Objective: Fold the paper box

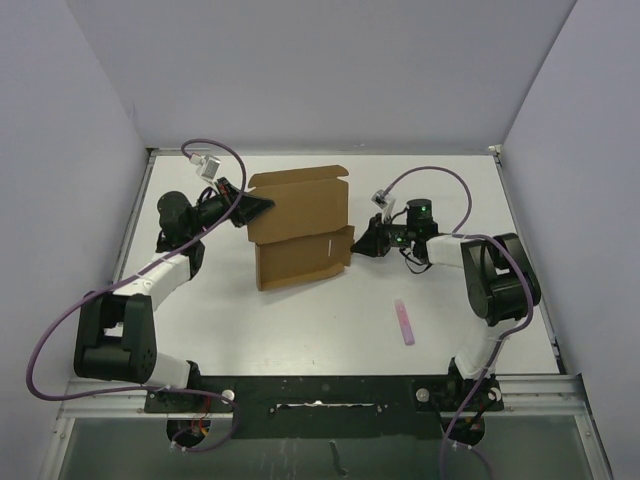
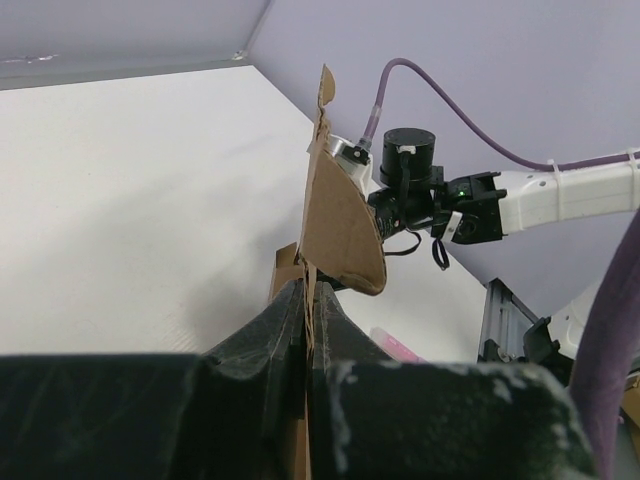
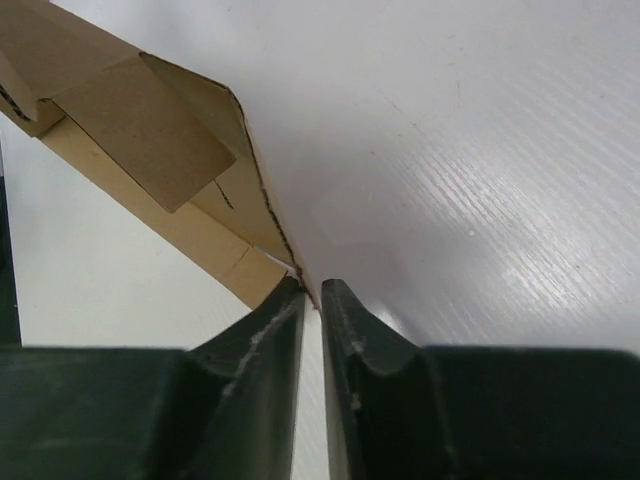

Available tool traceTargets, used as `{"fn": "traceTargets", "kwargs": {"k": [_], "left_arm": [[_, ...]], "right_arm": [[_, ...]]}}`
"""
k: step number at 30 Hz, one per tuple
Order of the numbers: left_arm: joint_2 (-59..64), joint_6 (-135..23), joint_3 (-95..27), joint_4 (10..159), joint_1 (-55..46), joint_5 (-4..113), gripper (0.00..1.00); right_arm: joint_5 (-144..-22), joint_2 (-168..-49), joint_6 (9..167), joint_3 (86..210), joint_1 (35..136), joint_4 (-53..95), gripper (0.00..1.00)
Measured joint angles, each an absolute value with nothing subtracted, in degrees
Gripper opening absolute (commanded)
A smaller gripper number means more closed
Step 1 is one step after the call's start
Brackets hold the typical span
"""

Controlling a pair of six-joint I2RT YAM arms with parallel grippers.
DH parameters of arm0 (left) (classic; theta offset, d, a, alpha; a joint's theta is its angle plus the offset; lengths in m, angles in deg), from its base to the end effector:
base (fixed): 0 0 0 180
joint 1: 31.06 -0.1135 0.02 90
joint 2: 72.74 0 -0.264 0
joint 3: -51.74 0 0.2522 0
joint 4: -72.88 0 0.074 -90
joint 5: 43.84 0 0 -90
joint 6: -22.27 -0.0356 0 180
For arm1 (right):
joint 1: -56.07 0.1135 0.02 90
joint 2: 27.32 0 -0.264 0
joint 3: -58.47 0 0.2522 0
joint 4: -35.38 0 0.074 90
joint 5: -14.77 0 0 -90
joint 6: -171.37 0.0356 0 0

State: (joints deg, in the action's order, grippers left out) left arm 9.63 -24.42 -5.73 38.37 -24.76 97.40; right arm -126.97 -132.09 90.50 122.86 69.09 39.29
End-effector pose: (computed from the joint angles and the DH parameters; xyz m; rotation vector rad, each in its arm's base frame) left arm 0.3037 -0.0615 0.2851 0.3097 1.5825 -1.3068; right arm 0.3412 0.1076 0.1483 -0.5870 2.0899 1.2078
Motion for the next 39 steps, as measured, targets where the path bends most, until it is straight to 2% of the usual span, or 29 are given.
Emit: {"fn": "traceTargets", "kwargs": {"k": [4,9,25,32,39], "left_arm": [[9.6,-24.4,-5.7,38.4,-24.8,97.3,0.0],[9.6,-24.8,-5.7,38.6,-24.8,96.1,0.0],[9.6,-27.8,-3.2,38.6,-24.6,91.2,0.0],[9.8,-27.9,-1.6,34.6,-22.8,91.0,0.0],[11.9,-27.7,-0.7,31.3,-21.6,89.8,0.0]], "right_arm": [[-127.1,-131.7,89.9,122.9,69.5,39.7,0.04],[-126.6,-129.8,88.0,122.9,69.8,38.3,0.0],[-119.4,-120.7,75.8,125.4,69.9,22.3,0.0],[-119.0,-121.1,74.4,126.3,68.1,18.7,0.0],[-120.6,-126.9,74.4,130.1,66.9,16.3,0.01]]}}
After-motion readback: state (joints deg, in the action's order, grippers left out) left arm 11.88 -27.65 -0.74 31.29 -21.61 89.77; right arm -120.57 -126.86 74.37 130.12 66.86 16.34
